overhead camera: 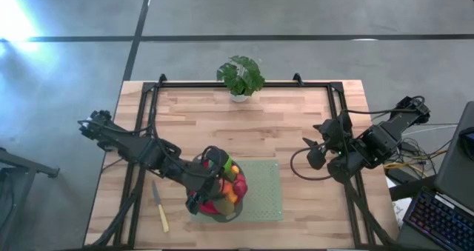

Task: Pick & Place Fruit
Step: Put the orange into the red strainer, then put the yellow knife on the shelf

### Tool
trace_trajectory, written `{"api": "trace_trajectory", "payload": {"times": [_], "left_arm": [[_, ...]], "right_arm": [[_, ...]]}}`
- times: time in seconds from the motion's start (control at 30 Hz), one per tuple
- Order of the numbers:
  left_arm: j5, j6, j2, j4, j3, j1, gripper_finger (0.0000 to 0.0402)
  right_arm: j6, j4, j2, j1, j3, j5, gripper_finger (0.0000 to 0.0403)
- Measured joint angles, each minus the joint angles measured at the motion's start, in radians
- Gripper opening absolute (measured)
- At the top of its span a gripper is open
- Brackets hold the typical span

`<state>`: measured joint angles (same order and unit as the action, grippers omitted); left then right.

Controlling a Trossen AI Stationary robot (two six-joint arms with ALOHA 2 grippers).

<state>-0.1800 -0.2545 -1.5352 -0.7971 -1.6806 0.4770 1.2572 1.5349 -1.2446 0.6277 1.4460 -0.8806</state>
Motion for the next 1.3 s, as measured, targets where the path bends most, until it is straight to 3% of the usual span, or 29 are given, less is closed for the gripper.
{"api": "trace_trajectory", "payload": {"times": [0.4, 0.87, 0.93, 1.13, 1.3], "left_arm": [[-0.005, -0.056, 0.004, 0.009, -0.002, -0.004, 0.0250], [-0.009, -0.041, 0.068, -0.004, -0.155, -0.005, 0.0250], [-0.054, -0.015, 0.102, -0.004, -0.153, -0.010, 0.0250], [-0.313, 0.023, 0.219, -0.016, -0.087, -0.026, 0.0250], [-0.359, 0.023, 0.316, 0.003, 0.017, -0.066, 0.0250]], "right_arm": [[0.000, -0.001, 0.000, 0.000, 0.000, 0.026, 0.0220], [-0.001, -0.002, 0.000, 0.000, 0.000, 0.032, 0.0203], [-0.004, -0.002, 0.000, 0.000, 0.000, 0.058, 0.0197], [-0.067, -0.007, 0.005, -0.035, -0.001, 0.070, 0.0150], [-0.144, -0.041, 0.024, -0.110, -0.001, 0.070, 0.0087]]}}
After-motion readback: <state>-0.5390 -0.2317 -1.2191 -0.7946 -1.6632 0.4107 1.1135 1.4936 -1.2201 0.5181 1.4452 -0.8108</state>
